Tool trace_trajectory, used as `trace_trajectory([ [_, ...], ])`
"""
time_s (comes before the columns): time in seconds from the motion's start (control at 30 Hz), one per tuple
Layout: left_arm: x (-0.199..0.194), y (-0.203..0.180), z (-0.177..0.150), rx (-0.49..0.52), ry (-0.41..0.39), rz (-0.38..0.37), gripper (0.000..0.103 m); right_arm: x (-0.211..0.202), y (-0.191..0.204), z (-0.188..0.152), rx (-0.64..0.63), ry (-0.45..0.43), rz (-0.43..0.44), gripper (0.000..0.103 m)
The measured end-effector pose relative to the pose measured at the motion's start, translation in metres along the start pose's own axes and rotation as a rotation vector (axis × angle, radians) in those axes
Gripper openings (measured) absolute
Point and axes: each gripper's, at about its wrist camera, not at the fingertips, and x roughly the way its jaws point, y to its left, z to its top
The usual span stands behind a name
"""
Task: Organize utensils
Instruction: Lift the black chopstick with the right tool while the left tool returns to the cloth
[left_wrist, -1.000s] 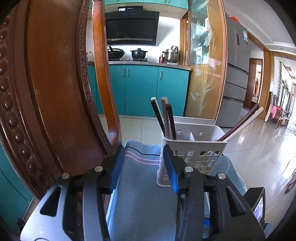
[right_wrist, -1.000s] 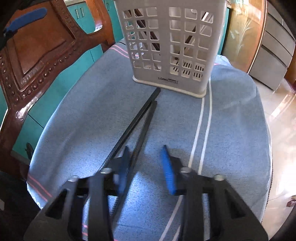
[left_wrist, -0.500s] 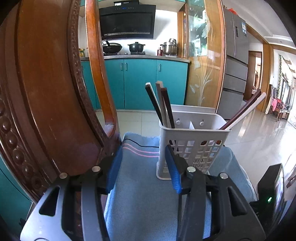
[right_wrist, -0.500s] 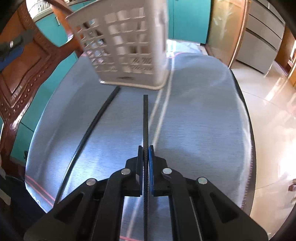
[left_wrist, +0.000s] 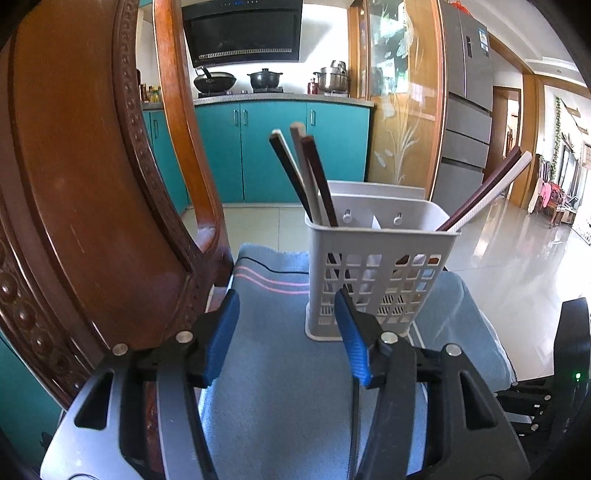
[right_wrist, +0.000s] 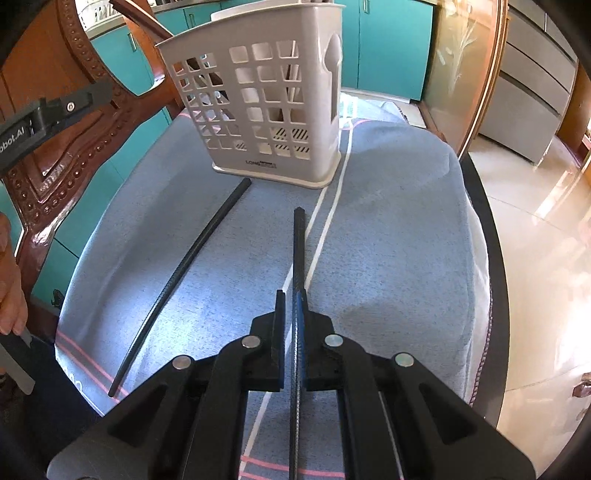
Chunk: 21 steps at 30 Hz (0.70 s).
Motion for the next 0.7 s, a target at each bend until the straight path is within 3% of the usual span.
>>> trace_trajectory([
  [0.27, 0.005, -0.004, -0.006, 0.013, 0.043, -0.010, 0.056, 0.003, -0.007, -0.001, 0.030, 0.010, -0.005, 0.007],
  [0.47, 0.010, -0.008, -0.012, 0.028, 0.097, -0.020, 0.057, 0.010, -0.016, 0.002, 0.076, 0.022, -0.005, 0.020],
  [0.53, 0.012, -0.009, -0.015, 0.027, 0.120, -0.026, 0.057, 0.012, -0.015, 0.001, 0.083, 0.031, 0.000, 0.033],
  [0.7, 0.014, -0.013, -0.020, 0.033, 0.144, -0.021, 0.059, 0.023, -0.012, 0.001, 0.079, 0.053, 0.002, 0.038],
])
